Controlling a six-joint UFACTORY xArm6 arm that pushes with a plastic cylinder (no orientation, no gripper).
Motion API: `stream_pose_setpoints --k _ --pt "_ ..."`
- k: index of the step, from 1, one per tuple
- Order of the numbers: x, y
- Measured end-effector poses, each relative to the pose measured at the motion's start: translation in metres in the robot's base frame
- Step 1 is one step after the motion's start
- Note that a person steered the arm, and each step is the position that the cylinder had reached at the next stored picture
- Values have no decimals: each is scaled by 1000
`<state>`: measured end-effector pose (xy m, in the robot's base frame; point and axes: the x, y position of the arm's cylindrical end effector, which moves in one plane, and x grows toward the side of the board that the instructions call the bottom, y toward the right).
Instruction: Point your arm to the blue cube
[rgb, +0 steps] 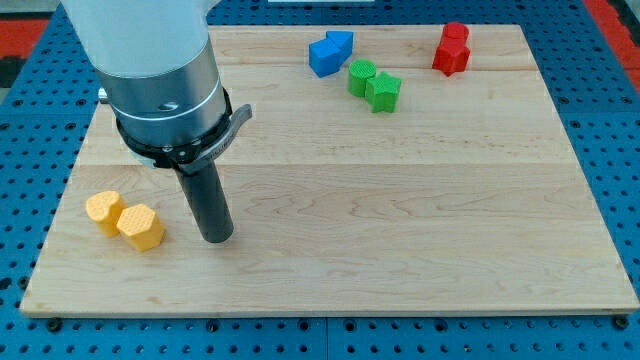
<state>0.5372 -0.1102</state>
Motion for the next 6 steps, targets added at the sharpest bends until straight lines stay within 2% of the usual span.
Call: stream_pose_setpoints --k 5,6 --pt "-22 -3" --pt "-82 39"
